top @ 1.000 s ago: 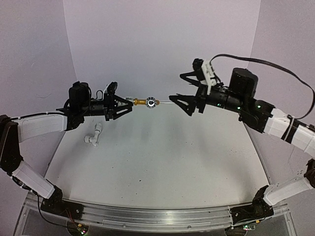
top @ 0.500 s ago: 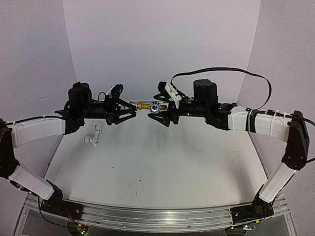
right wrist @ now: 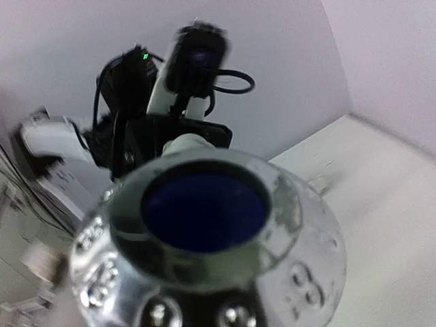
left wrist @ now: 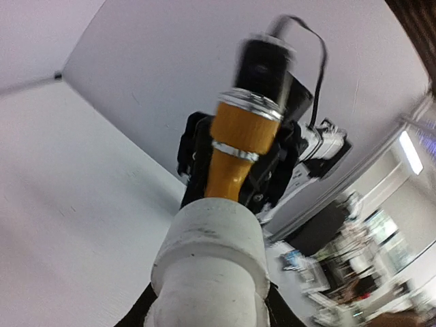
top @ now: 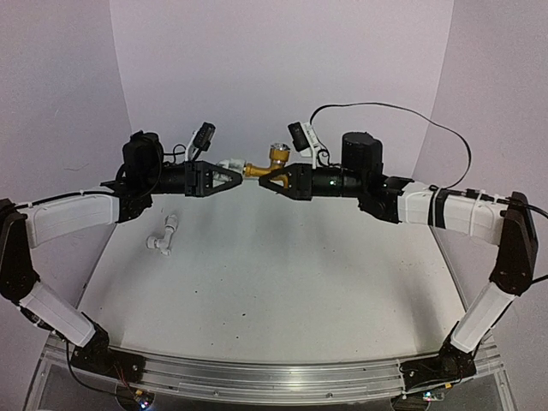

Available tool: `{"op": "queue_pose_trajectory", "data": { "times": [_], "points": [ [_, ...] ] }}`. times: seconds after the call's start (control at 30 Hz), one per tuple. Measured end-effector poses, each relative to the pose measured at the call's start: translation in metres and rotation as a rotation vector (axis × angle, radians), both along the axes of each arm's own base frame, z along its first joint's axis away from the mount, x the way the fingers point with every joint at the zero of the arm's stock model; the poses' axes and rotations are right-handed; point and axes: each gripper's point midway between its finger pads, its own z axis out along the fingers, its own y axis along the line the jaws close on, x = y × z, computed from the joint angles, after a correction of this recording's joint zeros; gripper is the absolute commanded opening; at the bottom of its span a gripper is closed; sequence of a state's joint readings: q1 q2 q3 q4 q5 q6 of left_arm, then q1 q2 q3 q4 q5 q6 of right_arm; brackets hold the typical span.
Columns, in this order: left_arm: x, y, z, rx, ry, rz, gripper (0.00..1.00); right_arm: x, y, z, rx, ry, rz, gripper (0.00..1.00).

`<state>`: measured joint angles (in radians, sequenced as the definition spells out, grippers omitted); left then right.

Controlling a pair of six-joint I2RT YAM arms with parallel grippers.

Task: Install the water faucets

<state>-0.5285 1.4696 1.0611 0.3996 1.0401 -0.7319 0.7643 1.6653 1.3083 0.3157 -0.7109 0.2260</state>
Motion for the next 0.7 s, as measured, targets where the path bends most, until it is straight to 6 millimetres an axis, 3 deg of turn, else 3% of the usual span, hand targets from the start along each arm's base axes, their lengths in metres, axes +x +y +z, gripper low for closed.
{"op": "queue_pose_trajectory", "data": {
  "times": [0.1, 0.13, 0.2, 0.27, 0.37, 0.43, 0.5, 0.6, 0.7],
  "points": [
    [-0.004, 0.001, 0.011, -0.004, -0.416, 0.065, 0.00, -0.010, 0.002, 0.016, 0.119, 0.416, 0.085, 0.44],
    [-0.005, 0.002, 0.015, 0.000, -0.546, 0.090, 0.00, -0.011, 0.003, 0.022, 0.169, 0.556, 0.120, 0.53],
    [0.000, 0.001, 0.025, 0.016, -0.778, 0.159, 0.00, 0.005, 0.002, 0.035, 0.285, 0.741, 0.109, 0.64],
    [0.004, -0.006, 0.024, 0.029, -0.857, 0.166, 0.00, 0.016, -0.007, 0.037, 0.346, 0.831, 0.099, 0.76],
    [0.013, -0.012, 0.019, 0.043, -0.807, 0.173, 0.00, 0.031, -0.037, 0.026, 0.393, 0.843, 0.013, 0.89],
    [0.023, -0.008, 0.014, 0.054, -0.641, 0.203, 0.00, 0.041, -0.071, 0.011, 0.377, 0.734, -0.109, 0.92],
    [0.026, -0.005, 0.013, 0.040, -0.483, 0.213, 0.00, 0.043, -0.086, 0.008, 0.301, 0.558, -0.188, 0.96],
    [0.023, -0.003, 0.013, 0.007, -0.198, 0.187, 0.00, 0.017, -0.087, 0.024, 0.155, 0.177, -0.213, 0.98],
    [0.014, -0.006, 0.008, -0.009, 0.066, 0.118, 0.00, -0.023, -0.075, 0.044, 0.044, -0.250, -0.149, 0.98]
  ]
}}
